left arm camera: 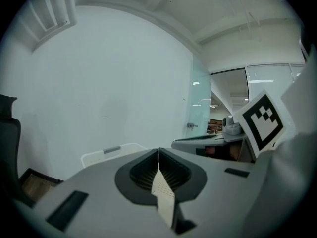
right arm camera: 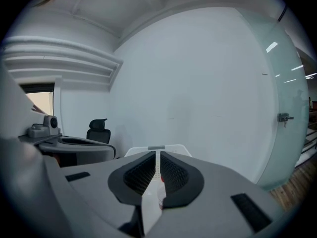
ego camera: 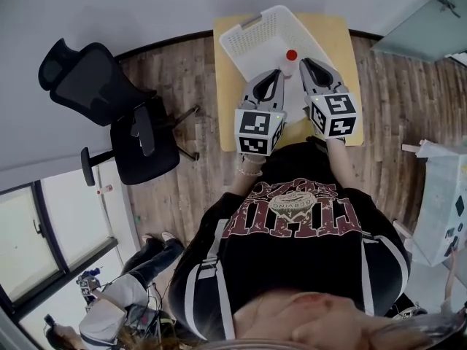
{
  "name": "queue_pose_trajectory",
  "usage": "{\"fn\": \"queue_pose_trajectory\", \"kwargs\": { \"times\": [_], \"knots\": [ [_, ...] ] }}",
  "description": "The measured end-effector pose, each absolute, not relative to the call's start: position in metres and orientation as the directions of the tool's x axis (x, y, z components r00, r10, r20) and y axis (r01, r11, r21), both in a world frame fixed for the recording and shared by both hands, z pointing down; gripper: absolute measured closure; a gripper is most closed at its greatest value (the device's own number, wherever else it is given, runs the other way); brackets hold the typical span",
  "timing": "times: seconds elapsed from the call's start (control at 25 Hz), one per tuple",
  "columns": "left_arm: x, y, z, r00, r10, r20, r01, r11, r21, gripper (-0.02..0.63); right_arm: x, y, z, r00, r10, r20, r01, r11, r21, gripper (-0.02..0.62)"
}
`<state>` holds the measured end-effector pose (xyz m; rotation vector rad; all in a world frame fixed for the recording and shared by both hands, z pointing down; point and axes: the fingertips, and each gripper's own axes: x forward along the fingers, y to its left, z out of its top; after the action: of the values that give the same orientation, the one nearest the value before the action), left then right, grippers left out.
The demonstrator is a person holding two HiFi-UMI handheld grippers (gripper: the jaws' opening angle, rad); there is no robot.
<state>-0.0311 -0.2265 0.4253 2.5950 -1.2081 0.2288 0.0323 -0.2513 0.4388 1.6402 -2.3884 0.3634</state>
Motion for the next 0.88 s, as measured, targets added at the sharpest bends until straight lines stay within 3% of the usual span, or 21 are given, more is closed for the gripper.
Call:
{"fn": "queue_pose_trajectory", "kwargs": {
  "times": [0.88],
  "knots": [
    [-0.045,-0.259,0.44,0.658,-0.697,0.285,-0.752,-0.625,0.207,0.558,0.026,-0.291,0.485,-0.329,-0.831,0.448,-0.943,0.311,-0.117,0.483]
  ]
}}
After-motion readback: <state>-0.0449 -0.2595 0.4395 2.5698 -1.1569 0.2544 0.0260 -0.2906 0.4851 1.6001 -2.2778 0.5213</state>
